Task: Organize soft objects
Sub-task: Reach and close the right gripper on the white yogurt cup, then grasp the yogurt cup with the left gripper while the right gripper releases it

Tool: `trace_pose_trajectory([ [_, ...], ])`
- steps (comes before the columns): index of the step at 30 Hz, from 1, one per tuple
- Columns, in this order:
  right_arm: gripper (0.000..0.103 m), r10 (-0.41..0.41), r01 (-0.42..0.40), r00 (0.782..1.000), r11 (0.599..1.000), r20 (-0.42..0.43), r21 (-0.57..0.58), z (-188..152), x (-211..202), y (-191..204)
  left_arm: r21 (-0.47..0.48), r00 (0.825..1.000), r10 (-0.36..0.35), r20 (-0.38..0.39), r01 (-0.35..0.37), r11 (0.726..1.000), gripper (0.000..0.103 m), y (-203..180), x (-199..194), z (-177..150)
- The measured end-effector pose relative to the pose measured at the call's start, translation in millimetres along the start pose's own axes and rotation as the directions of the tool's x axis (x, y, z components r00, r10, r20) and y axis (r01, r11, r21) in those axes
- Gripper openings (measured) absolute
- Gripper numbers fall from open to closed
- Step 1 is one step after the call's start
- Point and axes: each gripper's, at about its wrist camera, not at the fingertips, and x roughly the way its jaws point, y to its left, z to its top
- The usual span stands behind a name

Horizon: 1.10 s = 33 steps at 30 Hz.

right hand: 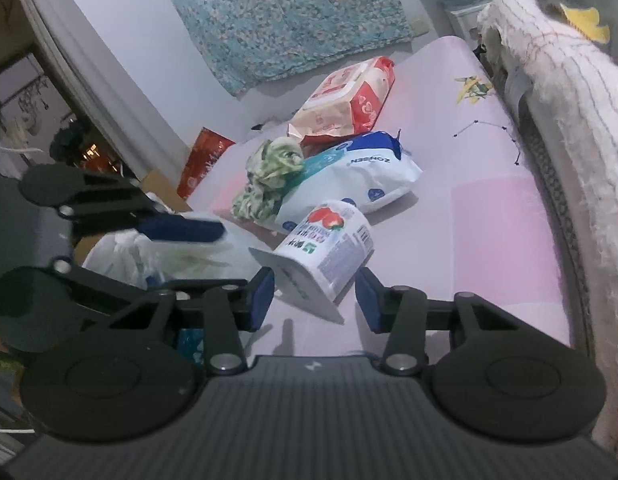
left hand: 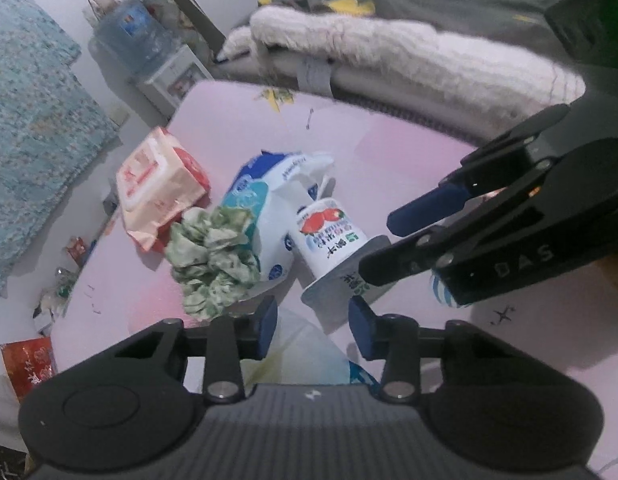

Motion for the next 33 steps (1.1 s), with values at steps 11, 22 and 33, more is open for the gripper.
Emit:
trace_pose_trajectory([
  [11, 0.027, 0.1, -0.098, 0.995, 0.986, -0.006, 0.137, -5, 12, -19, -0.092, 0.996, -0.072, -0.059, 0.066, 0.994, 0.016, 10, 11, 10],
  [22, 0.026, 0.156, -0.118, 0.984, 0.931, -0.085, 0.345, -28, -30, -5, -0.224, 0.97, -0.239, -0.046, 0.223, 0.949, 0.019, -2, -47, -4],
  [33, 0.026, 0.198, -0.126, 0.974, 0.875, -0.108, 0.468, -97, -115, 31, -0.333, 0.907, -0.421, 0.019, 0.403, 0.853, 0.017, -37, -112, -57],
])
